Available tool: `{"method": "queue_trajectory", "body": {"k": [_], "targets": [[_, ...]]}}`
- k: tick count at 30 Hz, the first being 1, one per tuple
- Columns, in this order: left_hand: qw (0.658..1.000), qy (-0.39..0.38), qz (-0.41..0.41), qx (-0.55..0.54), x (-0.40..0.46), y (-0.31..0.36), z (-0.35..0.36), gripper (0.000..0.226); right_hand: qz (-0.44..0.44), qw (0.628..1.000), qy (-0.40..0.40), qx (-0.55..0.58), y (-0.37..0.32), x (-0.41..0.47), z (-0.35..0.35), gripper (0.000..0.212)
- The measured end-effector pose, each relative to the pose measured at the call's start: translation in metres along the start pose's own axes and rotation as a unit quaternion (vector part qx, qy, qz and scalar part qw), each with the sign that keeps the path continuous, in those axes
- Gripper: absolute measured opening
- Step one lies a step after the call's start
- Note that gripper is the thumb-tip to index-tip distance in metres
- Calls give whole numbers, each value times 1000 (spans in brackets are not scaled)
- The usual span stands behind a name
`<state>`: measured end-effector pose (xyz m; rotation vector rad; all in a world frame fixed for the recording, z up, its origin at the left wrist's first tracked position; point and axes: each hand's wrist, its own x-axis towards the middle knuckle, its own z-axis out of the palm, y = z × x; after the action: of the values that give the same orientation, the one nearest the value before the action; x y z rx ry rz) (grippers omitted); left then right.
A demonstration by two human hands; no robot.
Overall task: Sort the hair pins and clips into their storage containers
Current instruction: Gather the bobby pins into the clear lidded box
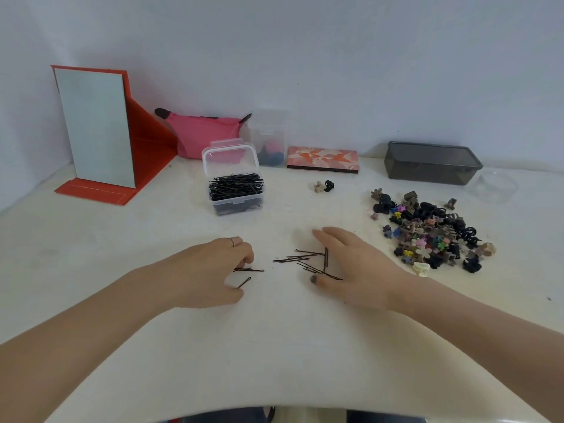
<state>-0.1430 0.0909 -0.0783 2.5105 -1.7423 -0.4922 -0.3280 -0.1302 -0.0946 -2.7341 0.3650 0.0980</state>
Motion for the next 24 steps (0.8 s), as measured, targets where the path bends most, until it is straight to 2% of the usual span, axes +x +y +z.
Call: {"method": "queue_trajectory", "body": {"k": [2,5,10,14,20,24], "targets": [[999,-1,-3,36,1,2,-1,26,20,999,0,-29,-7,-2,0,80],[993,-14,-13,112,6,-1,2,15,22,997,16,-66,-20,3,-1,57],[967,-51,-42,248,18,7,7,13,-3,996,0,-87,-32,11,-2,27],[959,-79,-55,266,26,19,2,3,10,995,-32,-91,-36,18,-11,28],[954,-100,-56,278,34,21,-2,5,25,992,-67,-109,-41,21,-19,42],[946,-93,-19,310,34,20,-1,18,41,985,-49,-161,-49,15,-20,35]]}}
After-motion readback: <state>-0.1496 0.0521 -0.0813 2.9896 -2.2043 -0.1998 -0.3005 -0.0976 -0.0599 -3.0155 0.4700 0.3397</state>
